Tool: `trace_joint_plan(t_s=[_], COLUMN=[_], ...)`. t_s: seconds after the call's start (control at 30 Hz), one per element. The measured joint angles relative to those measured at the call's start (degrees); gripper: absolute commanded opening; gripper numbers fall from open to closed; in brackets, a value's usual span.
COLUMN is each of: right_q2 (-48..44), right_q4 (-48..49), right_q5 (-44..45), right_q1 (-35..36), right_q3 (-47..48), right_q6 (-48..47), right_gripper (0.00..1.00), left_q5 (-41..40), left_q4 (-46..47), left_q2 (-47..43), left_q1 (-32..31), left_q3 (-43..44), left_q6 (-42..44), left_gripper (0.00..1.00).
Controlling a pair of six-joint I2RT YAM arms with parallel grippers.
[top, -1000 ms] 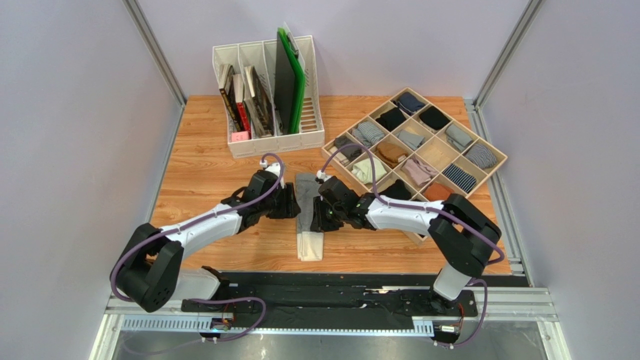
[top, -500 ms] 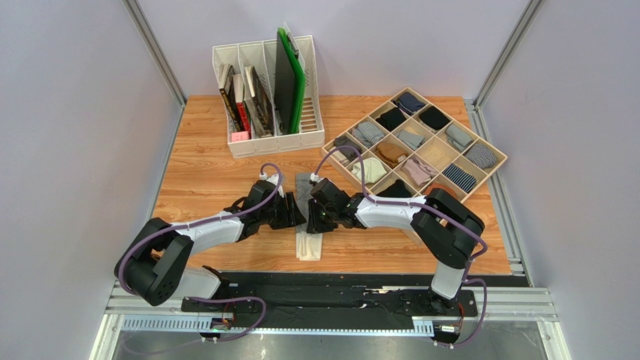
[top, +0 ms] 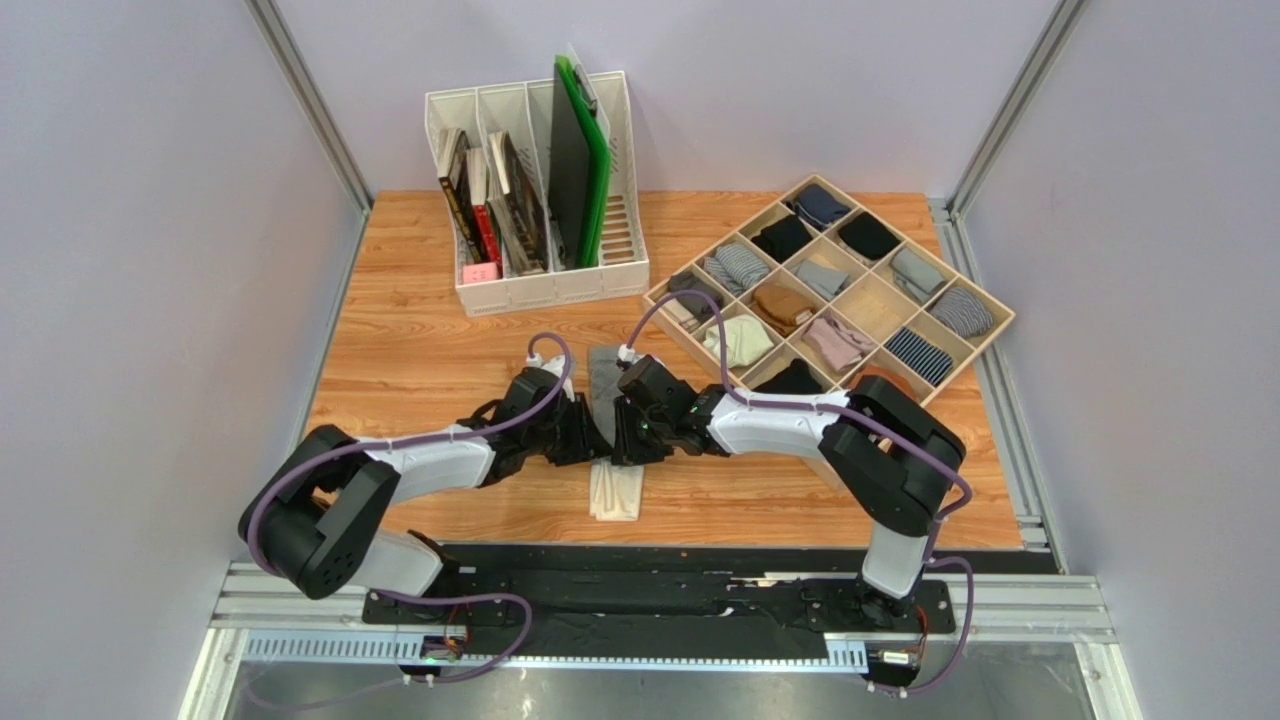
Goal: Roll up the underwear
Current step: Roll the underwear to the center of the board.
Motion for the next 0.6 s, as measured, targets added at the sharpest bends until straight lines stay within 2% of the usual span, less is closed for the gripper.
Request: trace_joint_plan(t_s=[0.03, 0.07, 0.13, 0.2, 0.23, 0.33, 0.6], right_q2=[0.0, 0.0, 0.0, -0.1, -0.5, -2.9, -17.1], right_q4=[0.0, 0.0, -0.2, -0.6, -0.9, -2.8, -4.7], right_q5=[0.1, 0.1, 0.2, 0.5, 0.9, 1.7, 6.0], right_q1=[0.0, 0.0, 0.0, 0.0, 0.0, 0.0, 2.0], right_q3=[0.1, 0.1, 0.1, 0.2, 0.2, -0.1, -8.4], right_q6=[0.0, 0.0, 0.0, -0.5, -0.9, -2.3, -9.2], right_gripper=[0.18, 0.18, 0.21, 0.25, 0.31, 0.4, 0.44], left_q5=[0.0, -0.1, -0.1, -0.1, -0.1, -0.2, 2.3], left_q4=[0.0, 0.0, 0.1, 0.2, 0.2, -0.2, -0.1], left_q2=[0.2, 0.5, 0.8, 0.9, 0.9, 1.1, 5.4], left_q1=[-0.1, -0.1, -0.1, -0.2, -0.2, -0.1, 2.0], left_q3=[0.0, 0.0, 0.0, 0.0, 0.1, 0.5, 4.3], left_q6=[-0.1, 0.0, -0.4, -0.3, -0.3, 0.2, 4.2], left_gripper=[0.15, 0.07, 0.01, 0.0, 0.0, 0.0, 0.0])
